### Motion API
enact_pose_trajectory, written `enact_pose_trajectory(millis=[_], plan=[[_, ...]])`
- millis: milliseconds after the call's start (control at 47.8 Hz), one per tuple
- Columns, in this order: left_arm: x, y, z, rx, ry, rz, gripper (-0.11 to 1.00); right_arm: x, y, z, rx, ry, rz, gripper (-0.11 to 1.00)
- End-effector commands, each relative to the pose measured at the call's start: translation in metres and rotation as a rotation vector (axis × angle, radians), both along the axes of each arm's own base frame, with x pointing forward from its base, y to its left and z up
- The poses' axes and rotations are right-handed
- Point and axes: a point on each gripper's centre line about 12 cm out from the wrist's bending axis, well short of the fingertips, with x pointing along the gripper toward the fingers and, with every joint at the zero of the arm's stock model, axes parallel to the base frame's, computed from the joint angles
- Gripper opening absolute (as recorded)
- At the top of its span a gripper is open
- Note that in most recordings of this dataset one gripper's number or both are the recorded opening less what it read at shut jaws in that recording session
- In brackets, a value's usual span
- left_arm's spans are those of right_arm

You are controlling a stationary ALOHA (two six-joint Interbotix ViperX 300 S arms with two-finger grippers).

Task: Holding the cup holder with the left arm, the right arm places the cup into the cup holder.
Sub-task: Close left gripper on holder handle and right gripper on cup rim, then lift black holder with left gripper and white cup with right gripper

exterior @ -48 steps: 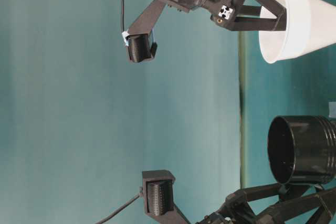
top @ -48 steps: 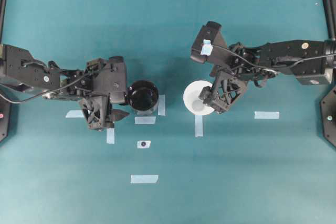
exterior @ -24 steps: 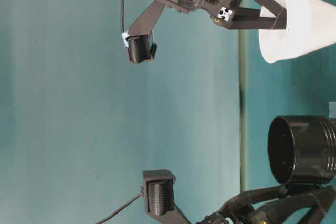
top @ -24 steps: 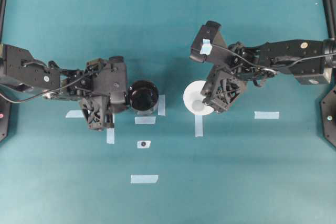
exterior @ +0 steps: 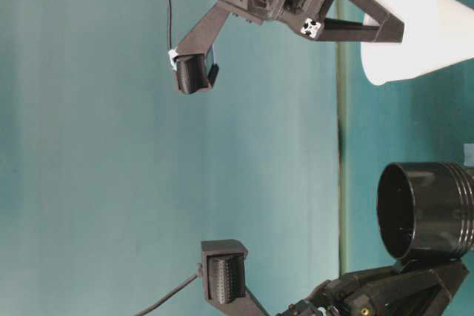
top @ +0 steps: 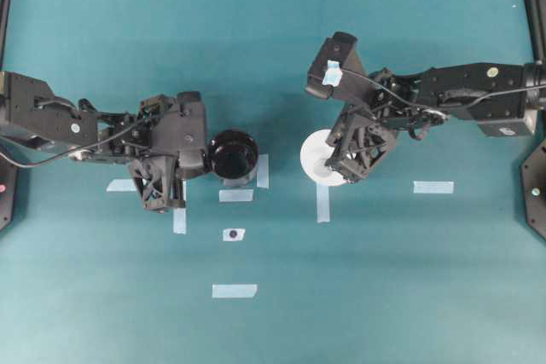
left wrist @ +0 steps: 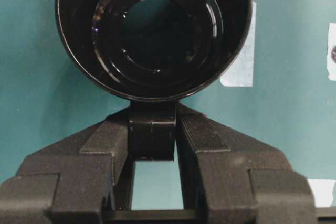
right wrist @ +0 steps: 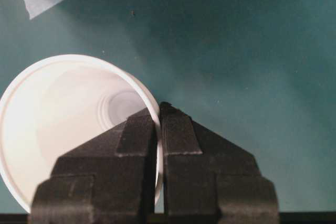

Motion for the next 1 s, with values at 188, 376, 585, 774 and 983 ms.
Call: enact_pose_trajectory(millis=[188,376,585,774,983], plan=[[0.007,0.002,0.015,0.008,-0.052,0.001,0.25,0.007,0.000,0.015,0.006,-0.052,-0.016,0.03],[0.007,0.002,0.019,0.009,-0.064,0.001,0.25,0.007,0.001,0.020,0.023,-0.067,-0.029,0.03],[0.007,0.001,0.030,0.013,-0.097,-0.002,0.25,0.003,0.004,0.028,0.041,-0.054,-0.032,0.03],[0.007,0.000,0.037,0.015,-0.116,-0.005,0.25,-0.001,0.003,0.041,0.044,-0.068,-0.040,0.03],[0.009,-0.002,0.039,0.017,-0.139,-0.010,0.25,-0.006,0.003,0.053,0.049,-0.097,-0.057,0.03]])
